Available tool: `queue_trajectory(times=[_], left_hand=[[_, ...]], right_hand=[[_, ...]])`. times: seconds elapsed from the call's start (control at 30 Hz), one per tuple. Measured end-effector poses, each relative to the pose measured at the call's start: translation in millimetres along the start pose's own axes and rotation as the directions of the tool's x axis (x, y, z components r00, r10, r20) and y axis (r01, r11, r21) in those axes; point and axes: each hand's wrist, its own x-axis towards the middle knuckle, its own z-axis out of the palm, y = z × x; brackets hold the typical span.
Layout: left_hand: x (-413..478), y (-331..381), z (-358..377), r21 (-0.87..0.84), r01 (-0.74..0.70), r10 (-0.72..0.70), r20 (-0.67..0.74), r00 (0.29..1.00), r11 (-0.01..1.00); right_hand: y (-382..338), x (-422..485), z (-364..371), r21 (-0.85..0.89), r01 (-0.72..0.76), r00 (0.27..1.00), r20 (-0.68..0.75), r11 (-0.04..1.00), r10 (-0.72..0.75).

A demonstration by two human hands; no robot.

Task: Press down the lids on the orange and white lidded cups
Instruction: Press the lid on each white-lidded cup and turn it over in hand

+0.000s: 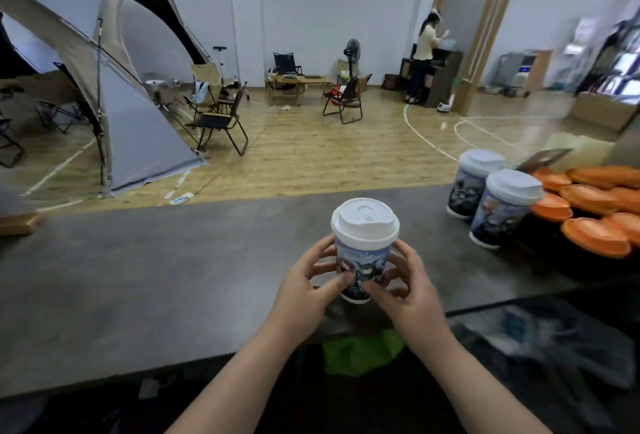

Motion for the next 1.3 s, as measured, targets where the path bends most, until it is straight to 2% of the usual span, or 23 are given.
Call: queue_trajectory(times=[0.23,0.5,1.07,1.17,1.3], left_hand=[[22,13,169,-0.048,-0.006,0.011,0.104,0.994,0.999],[60,13,273,-0.015,-0.013,0.016,0.201,0.979,1.0],[76,-4,292,0.087,0.01,-0.028,0.214,0.976,0.996],[74,-3,292,0.078,0.009,-0.025,0.204,0.979,0.997],[67,5,288,-0.072,0.096,-0.088,0.115,0.989,0.993]], right_hand=[[31,-15,-149,-0.062,0.004,0.98,-0.196,0.998,-0.016],[70,0,-247,-0.07,-0.024,0.966,-0.259,0.997,0.006],[101,28,-262,-0.063,-0.043,0.978,-0.208,0.997,0.029],[100,21,-259,-0.068,-0.064,0.966,-0.254,0.996,0.044],[96,-1,-250,-0.159,-0.065,0.919,-0.395,0.985,-0.003]])
